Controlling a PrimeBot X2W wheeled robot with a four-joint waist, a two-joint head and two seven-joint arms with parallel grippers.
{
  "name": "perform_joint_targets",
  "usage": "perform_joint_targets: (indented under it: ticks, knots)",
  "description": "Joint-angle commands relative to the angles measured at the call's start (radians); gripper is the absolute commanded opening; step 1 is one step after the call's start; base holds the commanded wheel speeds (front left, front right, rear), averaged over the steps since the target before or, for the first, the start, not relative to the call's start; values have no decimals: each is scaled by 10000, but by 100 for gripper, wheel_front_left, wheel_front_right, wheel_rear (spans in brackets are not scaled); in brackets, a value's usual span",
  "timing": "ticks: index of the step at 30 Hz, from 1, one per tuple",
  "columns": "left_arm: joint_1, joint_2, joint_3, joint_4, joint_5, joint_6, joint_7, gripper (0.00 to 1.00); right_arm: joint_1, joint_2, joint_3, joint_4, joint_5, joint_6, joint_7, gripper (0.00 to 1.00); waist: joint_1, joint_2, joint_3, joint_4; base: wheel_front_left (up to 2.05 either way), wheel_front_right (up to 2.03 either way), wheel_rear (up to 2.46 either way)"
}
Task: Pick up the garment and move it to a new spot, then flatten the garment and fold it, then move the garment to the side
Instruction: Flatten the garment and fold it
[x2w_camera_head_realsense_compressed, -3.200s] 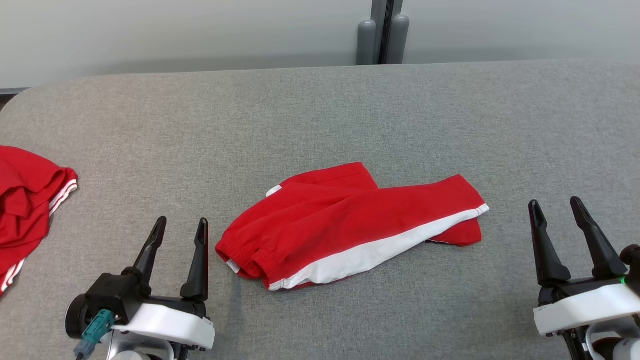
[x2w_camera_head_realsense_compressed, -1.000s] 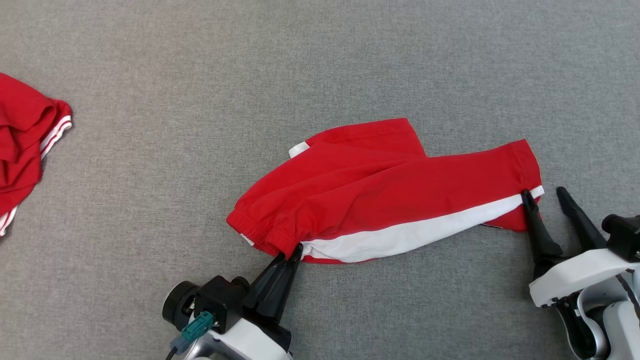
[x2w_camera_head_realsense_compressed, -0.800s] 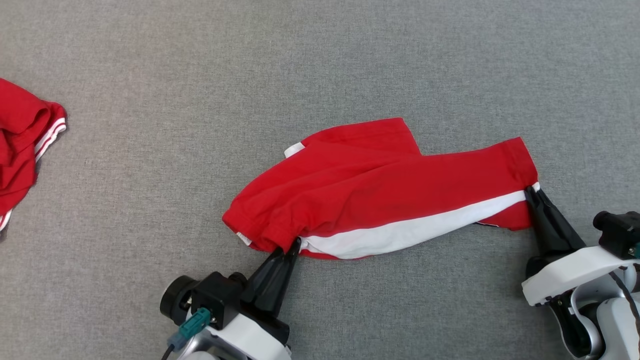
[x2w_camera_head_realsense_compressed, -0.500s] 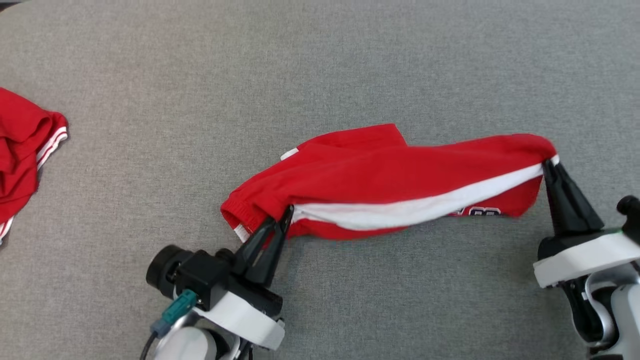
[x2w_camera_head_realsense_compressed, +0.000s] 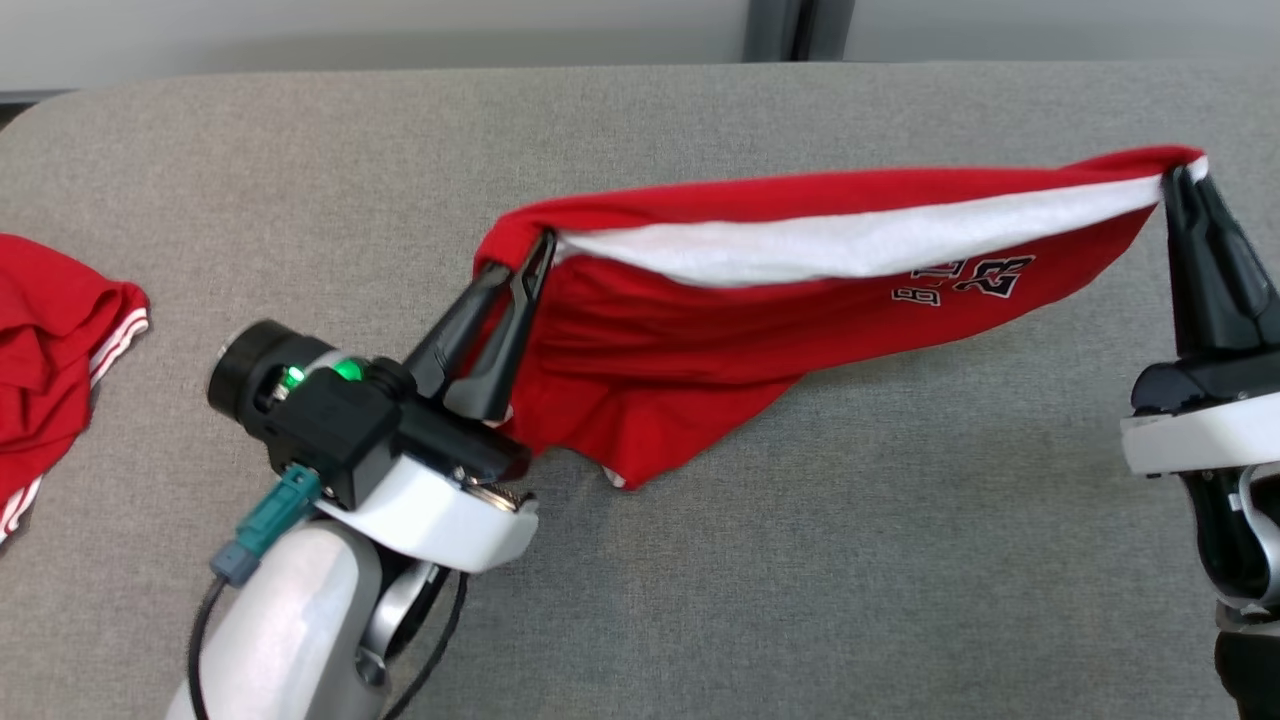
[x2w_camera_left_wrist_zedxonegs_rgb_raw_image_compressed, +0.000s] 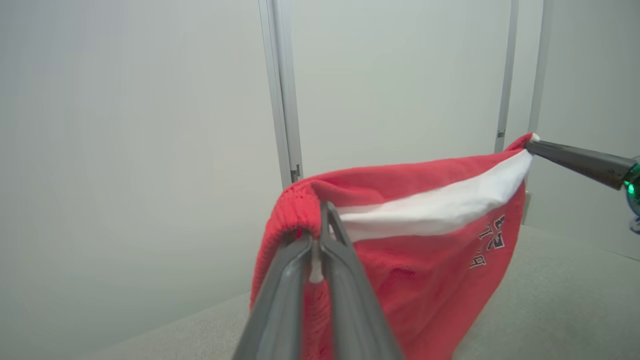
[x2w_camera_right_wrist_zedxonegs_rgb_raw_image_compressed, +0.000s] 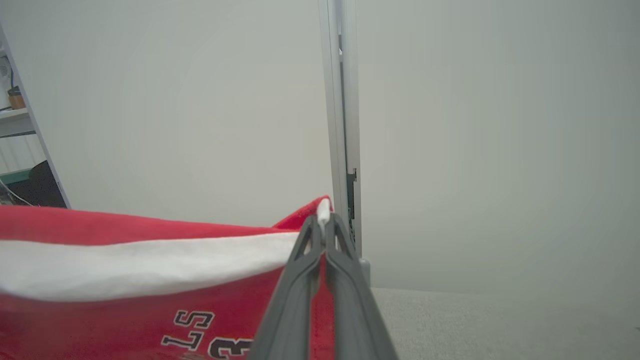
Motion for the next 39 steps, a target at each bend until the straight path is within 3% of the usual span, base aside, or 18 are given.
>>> perform_joint_targets:
  ticks: [1,14,22,32,39]
  knots:
    - [-251,46,85,-102,41,10,-7,0,-145,-52,-61,-167,-73,3,11,0,0,0,-143,-63,0,0,0]
    - [-2232,495,883,-1004,-215,-56,704,0,-1935,-501,-336,-1984,-275,3,791,0,0,0,-1256,-391,0,0,0]
    - [-2878,607,1154,-1228,-599,-43,1266,0,-2357,-491,-500,-2402,-192,2,1353,0,0,0,-1380,-570,0,0,0]
    - [-3798,493,1200,-746,-972,-215,1369,0,-3085,-383,-559,-2006,106,2,1460,0,0,0,-266,-661,0,0,0]
    - [-5600,179,1035,104,-877,-391,1209,0,-5051,-605,-204,-944,411,3,1333,0,0,0,1069,-675,0,0,0]
